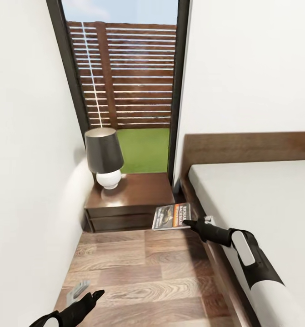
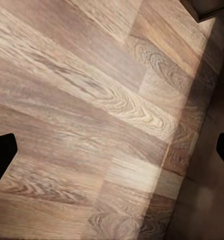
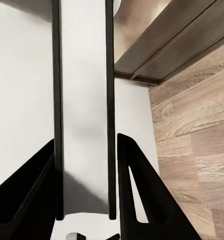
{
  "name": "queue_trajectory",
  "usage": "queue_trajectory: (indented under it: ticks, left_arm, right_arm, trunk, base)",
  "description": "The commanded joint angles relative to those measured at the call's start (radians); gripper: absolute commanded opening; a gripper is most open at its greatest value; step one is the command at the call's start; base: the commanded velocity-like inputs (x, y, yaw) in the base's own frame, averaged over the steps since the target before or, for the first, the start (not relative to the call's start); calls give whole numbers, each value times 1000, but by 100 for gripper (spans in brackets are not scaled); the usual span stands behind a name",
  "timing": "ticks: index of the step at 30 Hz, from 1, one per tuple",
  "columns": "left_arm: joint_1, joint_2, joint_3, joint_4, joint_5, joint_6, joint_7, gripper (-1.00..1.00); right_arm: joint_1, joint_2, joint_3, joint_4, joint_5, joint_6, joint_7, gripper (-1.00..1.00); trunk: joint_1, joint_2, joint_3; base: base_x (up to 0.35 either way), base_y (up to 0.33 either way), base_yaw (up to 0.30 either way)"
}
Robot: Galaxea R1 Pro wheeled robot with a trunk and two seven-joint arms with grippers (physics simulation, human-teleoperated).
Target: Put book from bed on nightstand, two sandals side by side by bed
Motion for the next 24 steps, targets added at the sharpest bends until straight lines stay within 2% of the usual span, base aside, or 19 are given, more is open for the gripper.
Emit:
queue_trajectory:
  ticks: [1,7,13,24]
  left_arm:
    - [0,1,-1,-1,8,3,5,100]
    - [2,0,-3,10,6,2,6,100]
    - [2,-1,-6,29,5,2,6,100]
    - [2,1,-2,35,5,2,5,100]
  right_arm:
    - [-5,3,0,9,-2,6,8,-100]
    - [-15,12,13,31,-2,-5,11,-100]
    - [-20,14,47,41,-3,-22,11,-100]
    - [-22,14,57,45,-1,-28,7,-100]
  trunk:
    - [0,0,-1]
    - [0,0,-1]
    - [0,0,-1]
    - [0,0,-1]
  base:
    - [329,0,0]
    - [329,0,0]
    - [329,0,14]
    - [329,0,215]
